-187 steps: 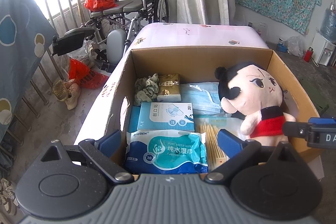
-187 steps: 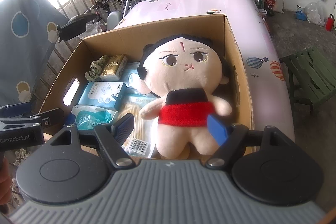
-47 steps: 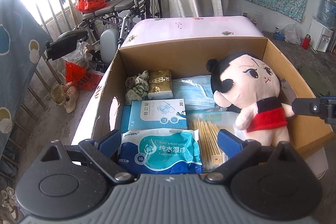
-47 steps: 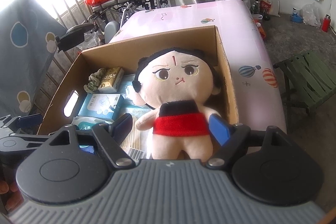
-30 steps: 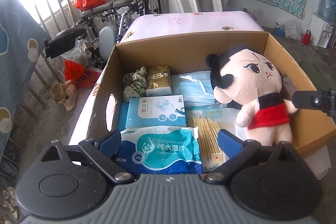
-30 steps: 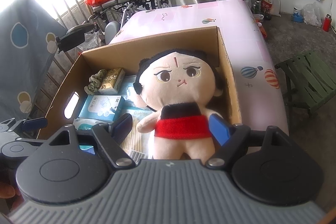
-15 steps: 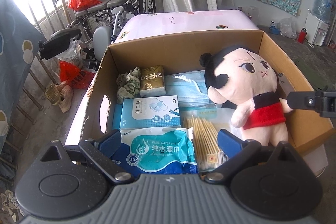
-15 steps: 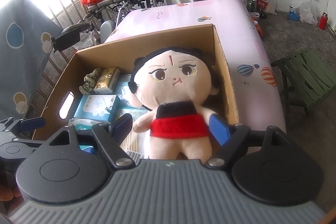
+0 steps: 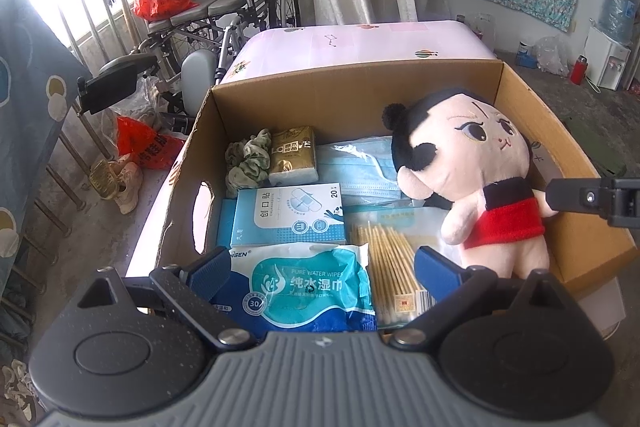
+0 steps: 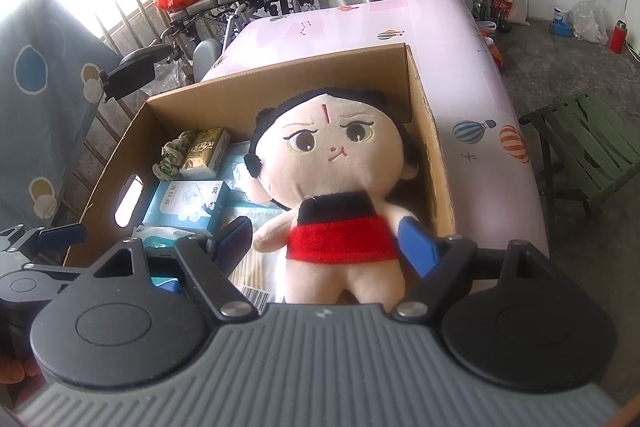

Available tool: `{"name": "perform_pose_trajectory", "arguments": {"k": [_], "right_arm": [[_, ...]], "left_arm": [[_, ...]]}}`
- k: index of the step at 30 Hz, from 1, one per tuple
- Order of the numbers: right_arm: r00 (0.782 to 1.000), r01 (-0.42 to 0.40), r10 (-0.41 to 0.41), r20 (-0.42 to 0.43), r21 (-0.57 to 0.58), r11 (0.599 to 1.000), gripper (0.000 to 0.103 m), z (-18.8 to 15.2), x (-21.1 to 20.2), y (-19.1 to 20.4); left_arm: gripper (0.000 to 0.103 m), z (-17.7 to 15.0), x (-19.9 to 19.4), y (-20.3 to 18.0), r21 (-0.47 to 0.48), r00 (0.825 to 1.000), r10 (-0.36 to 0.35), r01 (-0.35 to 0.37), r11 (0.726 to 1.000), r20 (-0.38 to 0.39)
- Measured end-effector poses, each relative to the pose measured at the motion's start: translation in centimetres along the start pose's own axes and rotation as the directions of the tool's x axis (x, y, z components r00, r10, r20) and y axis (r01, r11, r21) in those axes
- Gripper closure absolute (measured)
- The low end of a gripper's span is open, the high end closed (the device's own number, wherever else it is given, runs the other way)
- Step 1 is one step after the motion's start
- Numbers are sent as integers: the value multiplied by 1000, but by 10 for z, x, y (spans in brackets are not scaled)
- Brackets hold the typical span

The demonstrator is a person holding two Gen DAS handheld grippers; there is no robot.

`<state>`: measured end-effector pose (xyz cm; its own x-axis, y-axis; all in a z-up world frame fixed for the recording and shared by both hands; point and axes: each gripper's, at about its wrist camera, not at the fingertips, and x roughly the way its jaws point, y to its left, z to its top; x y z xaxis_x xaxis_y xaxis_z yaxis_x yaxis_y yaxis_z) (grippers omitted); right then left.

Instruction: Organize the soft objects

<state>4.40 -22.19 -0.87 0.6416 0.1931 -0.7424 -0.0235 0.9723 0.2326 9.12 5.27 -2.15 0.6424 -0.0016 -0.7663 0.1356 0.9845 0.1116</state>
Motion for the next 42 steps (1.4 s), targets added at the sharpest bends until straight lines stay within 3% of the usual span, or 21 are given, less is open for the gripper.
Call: {"name": "perform_pose_trajectory", "arguments": {"k": [42], "right_arm": [[1000, 3, -2, 19, -28, 1000, 22, -7, -14, 13]], "left_arm": [[4, -6, -12, 10, -38, 1000, 2, -1, 999, 26]]}}
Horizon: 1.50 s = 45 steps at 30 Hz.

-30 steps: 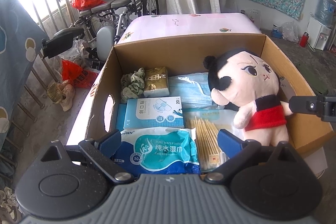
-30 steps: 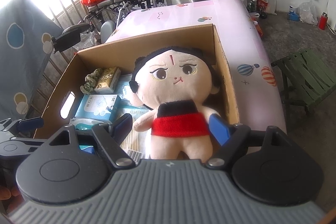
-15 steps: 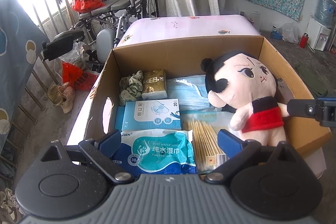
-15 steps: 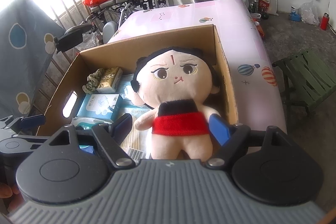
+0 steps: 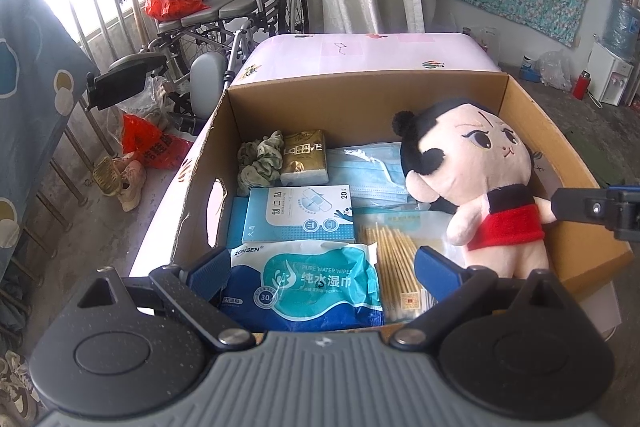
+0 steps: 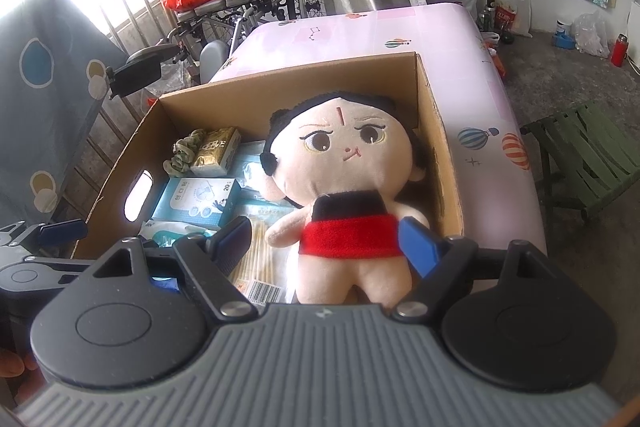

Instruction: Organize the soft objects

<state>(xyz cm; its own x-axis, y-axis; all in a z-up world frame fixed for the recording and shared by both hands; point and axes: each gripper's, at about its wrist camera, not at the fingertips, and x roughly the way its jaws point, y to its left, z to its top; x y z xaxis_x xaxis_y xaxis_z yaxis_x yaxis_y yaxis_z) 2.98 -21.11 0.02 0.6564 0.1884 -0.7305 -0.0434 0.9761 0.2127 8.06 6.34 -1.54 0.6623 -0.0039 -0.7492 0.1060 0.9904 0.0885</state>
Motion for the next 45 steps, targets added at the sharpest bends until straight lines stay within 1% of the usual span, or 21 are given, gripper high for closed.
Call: {"name": "perform_pose_trajectory", "arguments": {"k": [16, 26, 34, 45], "right_arm": [[1000, -11, 11, -4, 19, 1000, 21, -5, -2, -8], [1000, 9, -9, 8, 11, 1000, 21, -3, -6, -4], [1000, 14, -14, 0, -16, 1000, 20, -3, -6, 4], [1000, 13, -13, 0, -27, 1000, 20, -4, -8, 9]], "left_arm": [[4, 0, -3, -10, 21, 1000, 8, -8, 1000, 3], [4, -2, -3, -4, -1, 1000, 1, -1, 1000, 9], [4, -5, -5, 3, -26, 1000, 6, -5, 1000, 15], [4, -5, -7, 4, -25, 1000, 8, -8, 1000, 18]]}}
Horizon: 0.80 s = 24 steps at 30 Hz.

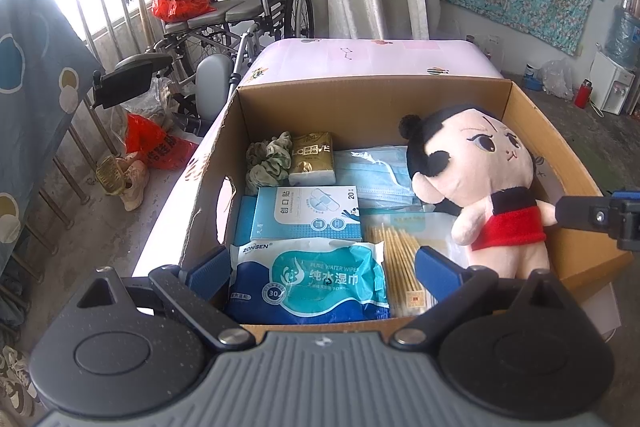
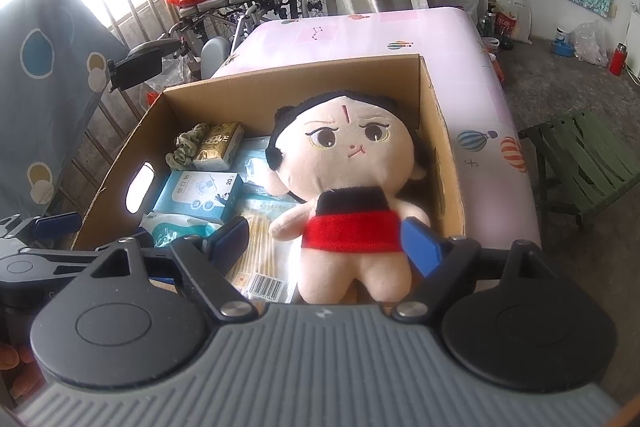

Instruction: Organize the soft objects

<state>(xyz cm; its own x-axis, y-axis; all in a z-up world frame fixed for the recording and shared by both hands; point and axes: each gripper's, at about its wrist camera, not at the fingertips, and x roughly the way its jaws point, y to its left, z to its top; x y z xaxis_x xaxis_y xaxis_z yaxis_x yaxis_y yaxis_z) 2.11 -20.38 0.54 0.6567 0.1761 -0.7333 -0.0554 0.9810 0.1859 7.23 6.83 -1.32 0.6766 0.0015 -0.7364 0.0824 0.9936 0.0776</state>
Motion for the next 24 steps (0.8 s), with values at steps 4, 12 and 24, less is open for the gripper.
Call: {"name": "perform_pose_trajectory", "arguments": {"k": [4, 12, 24], "right_arm": [[1000, 0, 0, 2, -2, 1000, 20, 0, 0, 0], [1000, -2, 2, 1, -1, 1000, 19, 0, 0, 0], [1000, -3, 3, -3, 3, 1000, 19, -1, 3, -1]], "left_arm": [[4, 0, 0, 0, 0, 1000, 0, 0, 1000, 2], [4, 0, -1, 0, 0, 1000, 0, 0, 1000, 2], [3, -1, 0, -1, 1, 1000, 1, -1, 1000, -2]]}}
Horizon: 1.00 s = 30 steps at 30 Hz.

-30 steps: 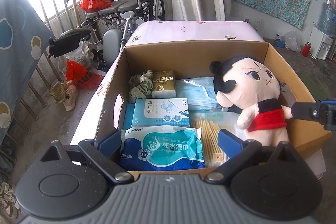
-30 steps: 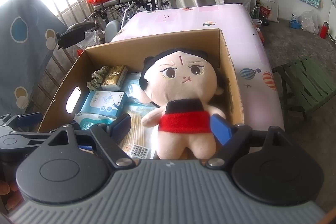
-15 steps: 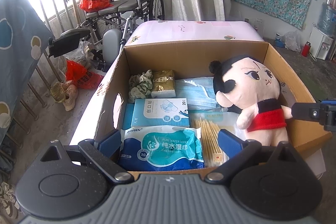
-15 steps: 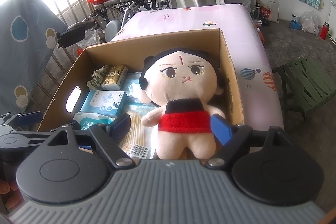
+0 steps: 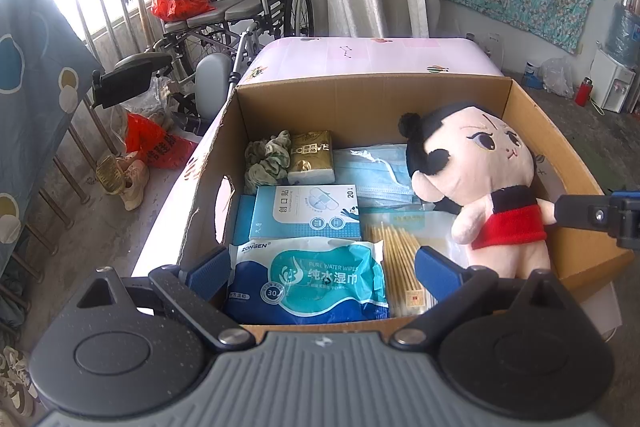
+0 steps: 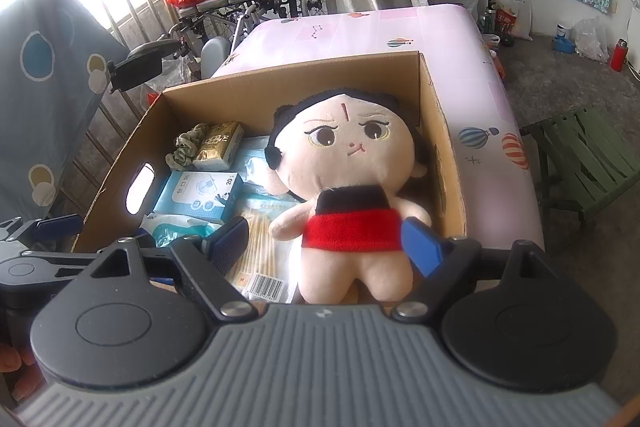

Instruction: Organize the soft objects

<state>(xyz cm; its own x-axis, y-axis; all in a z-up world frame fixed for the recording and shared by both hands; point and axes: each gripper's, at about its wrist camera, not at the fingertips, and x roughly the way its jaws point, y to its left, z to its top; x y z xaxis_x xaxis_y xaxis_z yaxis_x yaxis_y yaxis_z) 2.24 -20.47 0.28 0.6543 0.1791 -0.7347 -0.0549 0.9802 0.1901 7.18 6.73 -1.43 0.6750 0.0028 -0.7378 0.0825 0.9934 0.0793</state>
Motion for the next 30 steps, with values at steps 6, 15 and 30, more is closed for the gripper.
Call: {"name": "perform_pose_trajectory", "arguments": {"k": [6, 15, 30], "right_arm": [[1000, 4, -4, -2, 1, 1000, 19, 0, 0, 1], [1000, 3, -3, -4, 1, 1000, 19, 0, 0, 1], [1000, -1, 1, -6, -2, 1000, 19, -1, 3, 3]], "left_arm": [[4, -1, 1, 0, -4, 1000, -4, 4, 1000, -3], [3, -2, 3, 5, -9, 1000, -2, 2, 1000, -3], [3, -2, 4, 8, -19, 1000, 0, 0, 1000, -10]]}}
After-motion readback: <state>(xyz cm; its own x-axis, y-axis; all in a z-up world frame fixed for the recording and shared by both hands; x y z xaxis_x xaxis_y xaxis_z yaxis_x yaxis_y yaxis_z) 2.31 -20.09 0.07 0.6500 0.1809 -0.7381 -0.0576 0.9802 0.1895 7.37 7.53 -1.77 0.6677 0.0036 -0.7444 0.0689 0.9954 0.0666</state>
